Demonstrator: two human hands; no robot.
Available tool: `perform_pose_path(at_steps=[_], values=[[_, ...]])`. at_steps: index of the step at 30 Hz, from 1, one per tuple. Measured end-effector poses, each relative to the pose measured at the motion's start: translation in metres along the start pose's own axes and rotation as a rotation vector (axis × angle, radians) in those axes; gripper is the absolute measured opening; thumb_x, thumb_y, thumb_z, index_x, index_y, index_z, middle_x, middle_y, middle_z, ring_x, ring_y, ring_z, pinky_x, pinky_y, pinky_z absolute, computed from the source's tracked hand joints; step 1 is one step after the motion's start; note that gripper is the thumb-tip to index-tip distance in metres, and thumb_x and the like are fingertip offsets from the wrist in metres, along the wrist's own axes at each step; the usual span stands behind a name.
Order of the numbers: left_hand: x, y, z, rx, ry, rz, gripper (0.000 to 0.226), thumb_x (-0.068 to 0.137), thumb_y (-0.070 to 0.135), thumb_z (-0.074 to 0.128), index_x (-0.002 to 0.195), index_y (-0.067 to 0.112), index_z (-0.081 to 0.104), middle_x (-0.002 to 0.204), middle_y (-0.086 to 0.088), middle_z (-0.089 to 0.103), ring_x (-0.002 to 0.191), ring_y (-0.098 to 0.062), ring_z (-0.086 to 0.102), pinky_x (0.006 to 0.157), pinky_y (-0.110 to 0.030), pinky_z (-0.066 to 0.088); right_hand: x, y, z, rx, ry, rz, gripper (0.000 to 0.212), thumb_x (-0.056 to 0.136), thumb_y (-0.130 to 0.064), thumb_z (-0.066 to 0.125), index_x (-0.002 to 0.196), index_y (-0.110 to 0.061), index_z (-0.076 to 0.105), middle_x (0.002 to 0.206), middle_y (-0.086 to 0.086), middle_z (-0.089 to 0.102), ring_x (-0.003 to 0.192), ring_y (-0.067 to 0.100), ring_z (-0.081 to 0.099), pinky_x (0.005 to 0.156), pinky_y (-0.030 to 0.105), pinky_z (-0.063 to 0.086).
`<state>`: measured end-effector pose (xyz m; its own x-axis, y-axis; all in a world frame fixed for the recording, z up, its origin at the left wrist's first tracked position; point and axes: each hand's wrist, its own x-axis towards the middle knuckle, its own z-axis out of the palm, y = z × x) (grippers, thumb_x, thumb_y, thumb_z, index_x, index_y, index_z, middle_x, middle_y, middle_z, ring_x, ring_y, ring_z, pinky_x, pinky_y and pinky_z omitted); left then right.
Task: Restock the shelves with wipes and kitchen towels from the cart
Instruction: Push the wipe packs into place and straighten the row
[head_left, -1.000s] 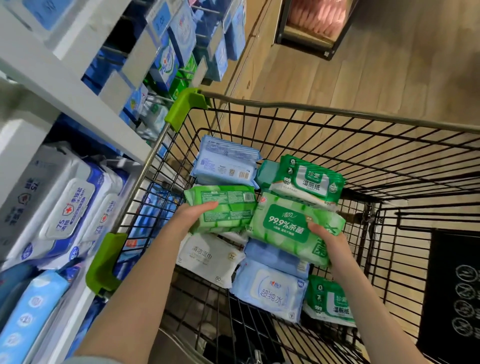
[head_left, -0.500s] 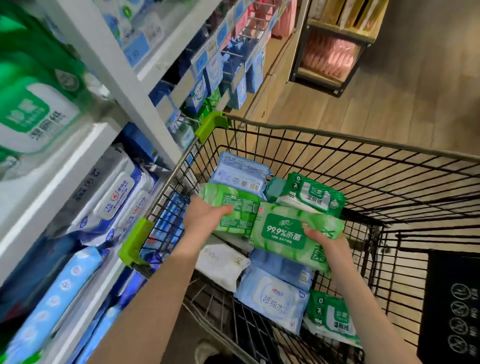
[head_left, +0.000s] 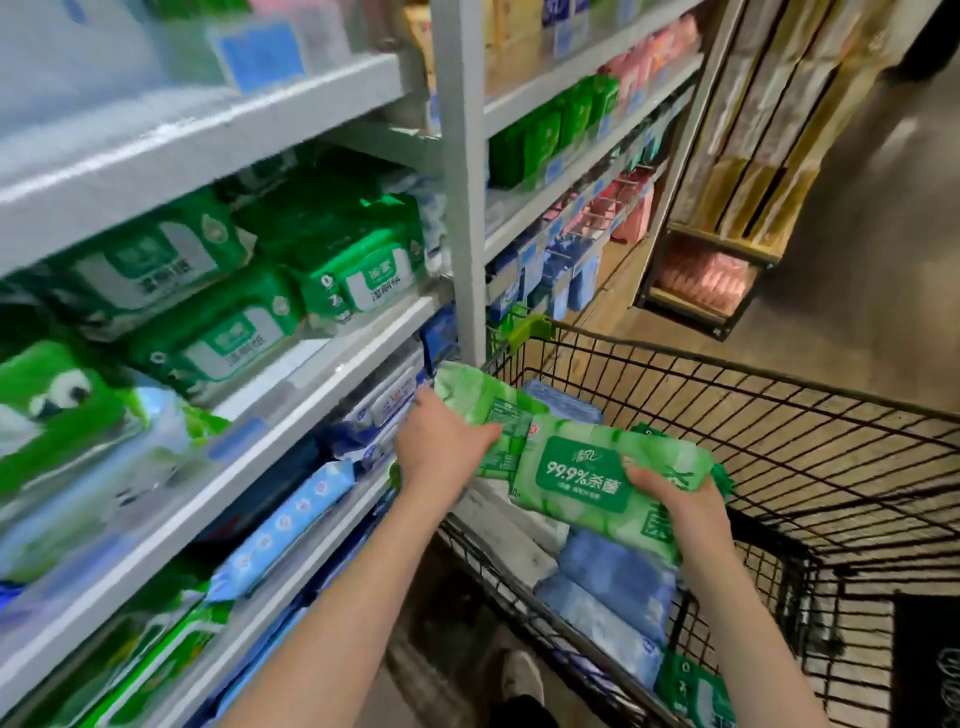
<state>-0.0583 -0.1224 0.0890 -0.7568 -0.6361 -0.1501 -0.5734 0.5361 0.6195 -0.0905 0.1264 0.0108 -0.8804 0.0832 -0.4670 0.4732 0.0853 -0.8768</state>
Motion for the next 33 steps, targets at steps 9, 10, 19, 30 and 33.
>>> perform_pose_path(at_steps=[9,10,19,30,33], values=[[-0.071,-0.034,-0.088,-0.158,0.141,-0.004,0.070,0.064,0.049,0.080,0.109,0.011,0.043,0.104,-0.007,0.058,0.094,-0.028,0.057,0.071,-0.035,0.049,-0.119,-0.046,0.018,0.028,-0.107,-0.204,0.102,0.026,-0.058,0.090,0.114,-0.018,0.057,0.105,0.006,0.071,0.092,0.030,0.070,0.085,0.054,0.054],[-0.077,-0.038,-0.096,-0.169,0.158,-0.004,0.071,0.065,0.050,0.080,0.110,0.011,0.042,0.104,-0.006,0.057,0.094,-0.028,0.057,0.073,-0.037,0.051,-0.129,-0.050,0.020,0.021,-0.123,-0.227,0.103,0.026,-0.058,0.089,0.115,-0.017,0.057,0.105,0.006,0.071,0.093,0.031,0.069,0.086,0.054,0.054],[-0.143,-0.063,-0.141,-0.252,0.407,-0.064,0.083,0.068,0.050,0.079,0.128,0.009,0.038,0.109,-0.003,0.056,0.091,-0.022,0.054,0.074,-0.033,0.049,-0.171,-0.070,0.027,0.006,-0.344,-0.350,0.088,0.041,-0.039,0.084,0.118,-0.010,0.054,0.105,0.010,0.069,0.086,0.032,0.070,0.075,0.050,0.058],[-0.269,-0.083,-0.165,-0.493,0.758,-0.318,0.078,0.066,0.045,0.082,0.124,0.009,0.044,0.109,-0.004,0.061,0.090,-0.024,0.058,0.068,-0.031,0.044,-0.200,-0.095,0.020,-0.032,-0.782,-0.386,0.073,0.051,-0.025,0.081,0.116,-0.004,0.057,0.100,0.017,0.071,0.078,0.033,0.072,0.056,0.038,0.059],[-0.304,-0.095,-0.174,-0.503,0.859,-0.384,0.079,0.063,0.046,0.083,0.123,0.010,0.047,0.108,-0.006,0.063,0.093,-0.027,0.060,0.075,-0.036,0.050,-0.219,-0.091,0.030,-0.042,-0.898,-0.383,0.073,0.051,-0.024,0.081,0.117,-0.004,0.057,0.099,0.017,0.071,0.077,0.032,0.072,0.058,0.040,0.059]])
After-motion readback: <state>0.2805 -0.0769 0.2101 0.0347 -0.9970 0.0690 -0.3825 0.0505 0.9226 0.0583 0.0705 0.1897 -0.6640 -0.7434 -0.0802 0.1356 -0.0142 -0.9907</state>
